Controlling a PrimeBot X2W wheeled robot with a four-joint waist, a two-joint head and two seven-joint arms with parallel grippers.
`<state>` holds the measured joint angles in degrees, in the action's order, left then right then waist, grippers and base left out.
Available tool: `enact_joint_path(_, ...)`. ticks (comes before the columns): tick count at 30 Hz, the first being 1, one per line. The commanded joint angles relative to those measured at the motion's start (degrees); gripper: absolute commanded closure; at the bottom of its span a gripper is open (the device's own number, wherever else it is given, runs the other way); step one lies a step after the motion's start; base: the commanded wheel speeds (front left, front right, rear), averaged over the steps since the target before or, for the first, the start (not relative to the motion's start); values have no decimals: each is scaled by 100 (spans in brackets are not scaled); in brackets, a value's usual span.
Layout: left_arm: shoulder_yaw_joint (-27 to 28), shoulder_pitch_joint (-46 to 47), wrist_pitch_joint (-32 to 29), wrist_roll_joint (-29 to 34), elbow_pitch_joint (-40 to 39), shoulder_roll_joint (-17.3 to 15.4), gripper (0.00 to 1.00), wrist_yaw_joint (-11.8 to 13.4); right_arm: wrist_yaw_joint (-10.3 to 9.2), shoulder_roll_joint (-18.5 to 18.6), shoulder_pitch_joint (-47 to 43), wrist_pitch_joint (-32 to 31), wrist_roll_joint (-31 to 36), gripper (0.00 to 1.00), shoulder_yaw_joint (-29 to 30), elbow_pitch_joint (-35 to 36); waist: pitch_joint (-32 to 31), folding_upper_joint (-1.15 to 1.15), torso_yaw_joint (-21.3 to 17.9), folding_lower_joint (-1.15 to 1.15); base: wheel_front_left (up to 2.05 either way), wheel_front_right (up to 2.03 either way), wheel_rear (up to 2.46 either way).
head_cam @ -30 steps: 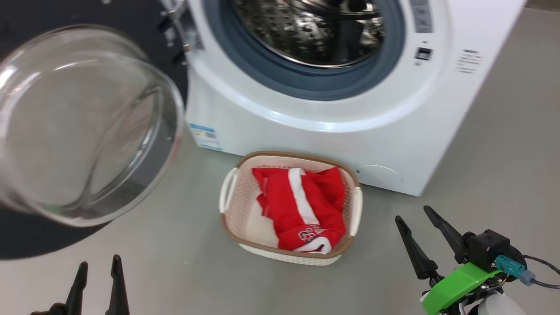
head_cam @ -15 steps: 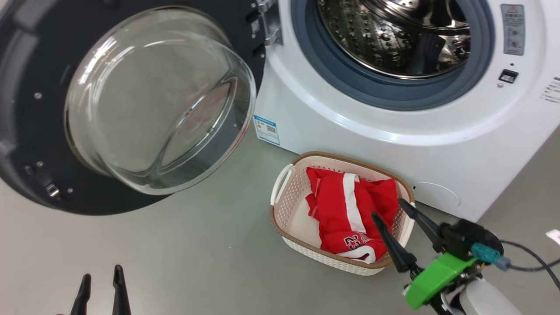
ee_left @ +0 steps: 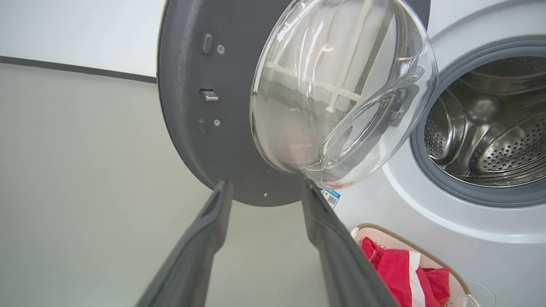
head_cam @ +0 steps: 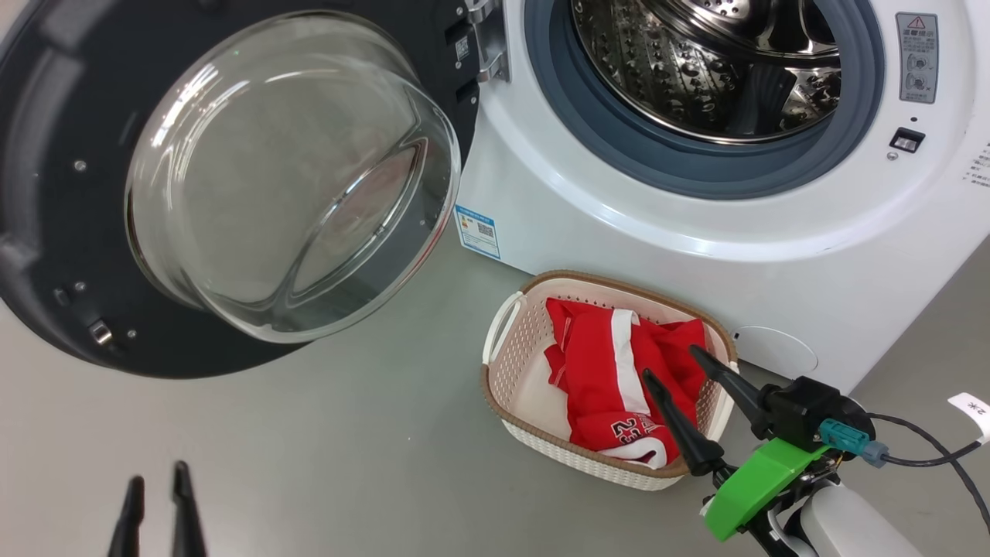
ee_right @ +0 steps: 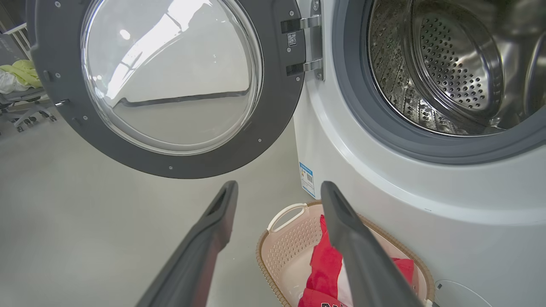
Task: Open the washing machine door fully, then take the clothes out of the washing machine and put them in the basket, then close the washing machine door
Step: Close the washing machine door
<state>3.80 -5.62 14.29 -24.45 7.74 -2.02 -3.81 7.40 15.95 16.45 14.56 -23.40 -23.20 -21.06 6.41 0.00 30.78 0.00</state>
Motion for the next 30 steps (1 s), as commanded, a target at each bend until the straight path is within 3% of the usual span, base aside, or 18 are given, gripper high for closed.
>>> enact_joint_path(1, 277, 177, 71, 18, -247, -87, 72, -63, 9, 12, 77, 44, -16, 0, -68, 125, -7, 0, -5, 0, 0, 0, 0)
enact_joint_path(2, 349, 239, 71, 34, -347, -87, 100, -100, 9, 12, 50, 44, -15, 0, -42, 134, -8, 0, -8, 0, 0, 0, 0)
enact_joint_path(9, 1096, 969, 71, 289, -1246, -241, 100, -328, 9, -11, -179, 44, 51, 0, 178, 235, 26, 0, -28, 0, 0, 0, 0)
enact_joint_path(13, 1317, 1662, 71, 217, -1408, -751, 100, -362, 9, 1, -261, 44, 94, 0, 273, 282, 83, 0, -42, 0, 0, 0, 0)
enact_joint_path(16, 1358, 2325, 71, -210, -1261, -1283, 100, -365, 9, 11, -302, 44, 131, 0, 359, 318, 144, 0, -48, 0, 0, 0, 0)
enact_joint_path(20, 1536, 3190, 71, -948, -591, -1984, 100, -366, 9, 11, -323, 44, 175, 0, 428, 355, 223, 0, -80, 0, 0, 0, 0)
enact_joint_path(24, 1601, 3917, 38, -1876, 597, -2680, 100, -367, 9, 21, -279, 44, 207, 0, 425, 377, 332, 0, -166, 0, 0, 0, 0)
enact_joint_path(27, 1468, 4582, -570, -2974, 1809, -3156, 100, -367, 9, 45, -253, 44, 219, 0, 449, 379, 402, 0, -201, 0, 0, 0, 0)
enact_joint_path(30, 1377, 4823, -926, -3296, 2340, -3386, 100, -367, 9, 55, -245, 44, 224, 0, 448, 377, 437, 0, -210, 0, 0, 0, 0)
